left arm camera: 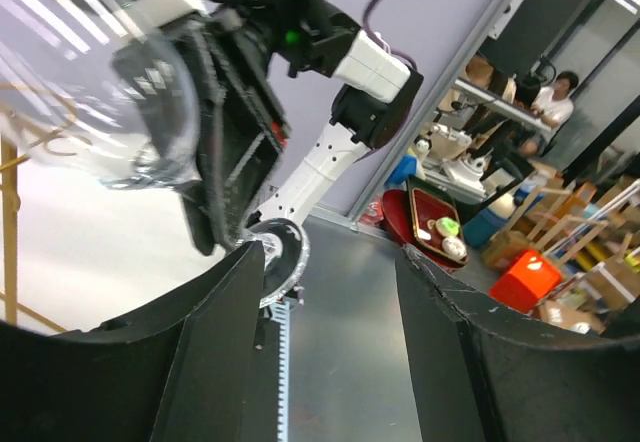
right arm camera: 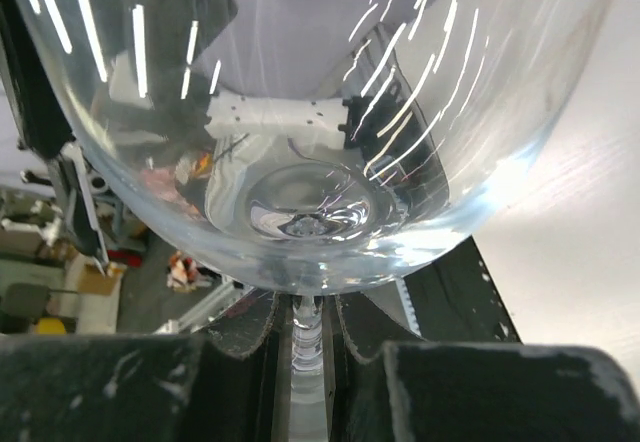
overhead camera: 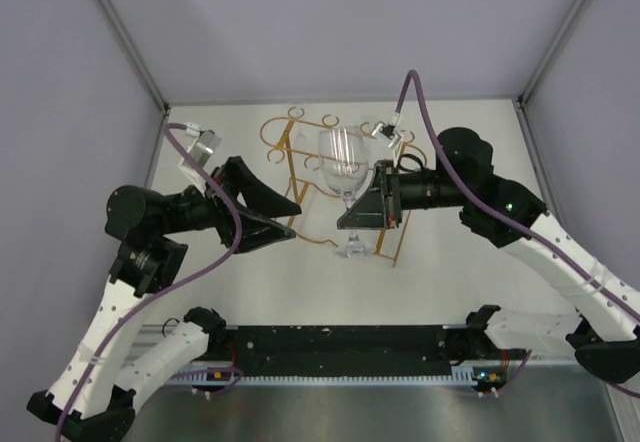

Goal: Take the wine glass off the wine glass rack

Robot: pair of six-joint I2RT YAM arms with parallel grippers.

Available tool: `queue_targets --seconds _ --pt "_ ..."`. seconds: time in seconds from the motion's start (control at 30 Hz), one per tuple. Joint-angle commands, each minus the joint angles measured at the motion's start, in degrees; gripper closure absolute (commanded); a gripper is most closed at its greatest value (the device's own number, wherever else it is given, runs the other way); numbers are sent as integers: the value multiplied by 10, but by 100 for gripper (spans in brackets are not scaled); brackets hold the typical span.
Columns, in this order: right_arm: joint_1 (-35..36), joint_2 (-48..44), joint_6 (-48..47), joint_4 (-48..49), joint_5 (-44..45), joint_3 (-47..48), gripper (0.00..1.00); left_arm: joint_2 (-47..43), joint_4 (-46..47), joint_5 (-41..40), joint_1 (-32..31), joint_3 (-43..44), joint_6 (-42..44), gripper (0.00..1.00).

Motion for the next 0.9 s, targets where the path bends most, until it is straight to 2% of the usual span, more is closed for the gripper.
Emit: queue_targets --seconds 0.0,0.27,0.47,0.7,0.87 --pt "1 -49 -127 -70 -32 27 100 18 17 -36 -2 -3 -89 40" --pt "13 -79 -260 -200 5 29 100 5 -32 -76 -2 -13 -139 40" --pt "68 -87 -366 -292 94 31 100 2 -33 -87 -2 -44 -170 43" --pt "169 -68 -447 -334 209 37 100 14 -37 -72 -8 -61 -168 43" --pt "181 -62 -468 -341 243 40 100 8 -62 -59 -9 -73 -147 43"
